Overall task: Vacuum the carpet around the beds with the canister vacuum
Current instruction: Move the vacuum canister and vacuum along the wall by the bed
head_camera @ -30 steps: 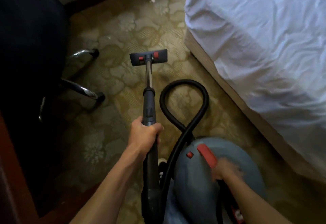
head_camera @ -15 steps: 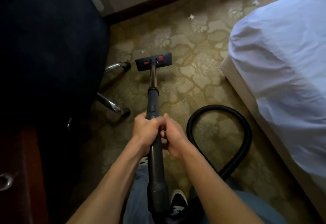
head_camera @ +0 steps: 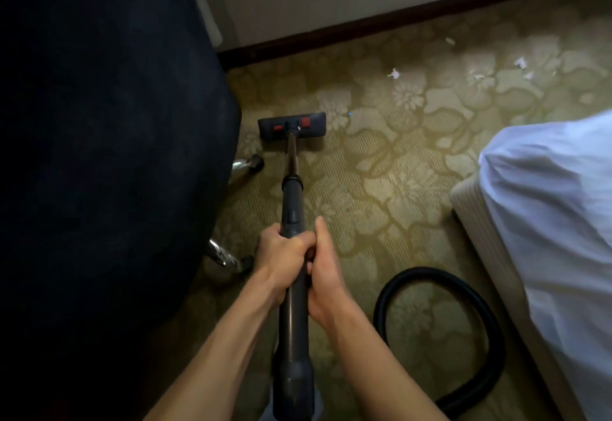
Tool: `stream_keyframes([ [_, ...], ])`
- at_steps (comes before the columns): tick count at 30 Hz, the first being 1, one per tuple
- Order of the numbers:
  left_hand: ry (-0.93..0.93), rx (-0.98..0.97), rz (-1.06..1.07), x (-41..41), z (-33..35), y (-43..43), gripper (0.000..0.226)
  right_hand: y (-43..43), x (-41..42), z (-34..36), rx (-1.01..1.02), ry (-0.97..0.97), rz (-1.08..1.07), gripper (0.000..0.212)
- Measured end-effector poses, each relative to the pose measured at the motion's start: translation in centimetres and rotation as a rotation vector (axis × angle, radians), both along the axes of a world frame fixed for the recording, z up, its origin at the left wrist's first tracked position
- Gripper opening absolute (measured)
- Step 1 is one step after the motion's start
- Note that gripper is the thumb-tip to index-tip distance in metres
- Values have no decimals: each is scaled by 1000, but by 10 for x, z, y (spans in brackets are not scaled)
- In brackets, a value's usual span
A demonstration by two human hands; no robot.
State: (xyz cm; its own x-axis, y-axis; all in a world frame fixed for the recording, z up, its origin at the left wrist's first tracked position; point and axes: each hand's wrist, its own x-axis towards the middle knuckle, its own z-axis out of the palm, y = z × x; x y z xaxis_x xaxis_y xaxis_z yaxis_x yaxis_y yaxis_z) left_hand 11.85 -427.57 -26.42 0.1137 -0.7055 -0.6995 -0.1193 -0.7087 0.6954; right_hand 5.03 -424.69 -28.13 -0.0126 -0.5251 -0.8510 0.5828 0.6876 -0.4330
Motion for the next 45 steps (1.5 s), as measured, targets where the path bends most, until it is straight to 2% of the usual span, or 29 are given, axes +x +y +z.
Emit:
stream_keyframes([
  [6, -41, 33, -14, -7, 1, -51, 31, -52, -2, 8, -63, 30, -1, 60],
  [11, -89, 52, -11, -14, -4, -66, 12, -66, -2, -5, -19, 82, 11, 57],
  [15, -124, 48, -83, -24, -7, -72, 13, -67, -10, -3, -27, 150, -9, 58],
  [18, -120, 60, -131, -42, -6, -75, 20, -67, -28, 1, -39, 196, -14, 62],
  [23, -80, 37, -234, -90, -1, -76, 4, -69, -80, 13, -26, 262, -59, 50],
  [26, -67, 66, -270, -117, 5, -85, 4, -75, -106, 16, -6, 327, -77, 47],
  [29, -65, 90, -300, -141, 6, -98, 17, -84, -127, 16, -12, 313, -135, 43],
  [33, -65, 97, -290, -156, 3, -109, 8, -94, -144, 15, -22, 355, -105, 49],
  [35, -86, 91, -315, -160, 5, -113, 13, -97, -147, 14, -15, 361, -103, 54],
  [37, -111, 87, -336, -165, 6, -122, 18, -105, -152, 14, -22, 376, -118, 47],
  [39, -121, 73, -345, -169, 8, -134, 12, -118, -157, 16, -29, 410, -113, 43],
  [45, -93, 50, -365, -178, 10, -165, 6, -149, -163, 23, -44, 442, -135, 61],
])
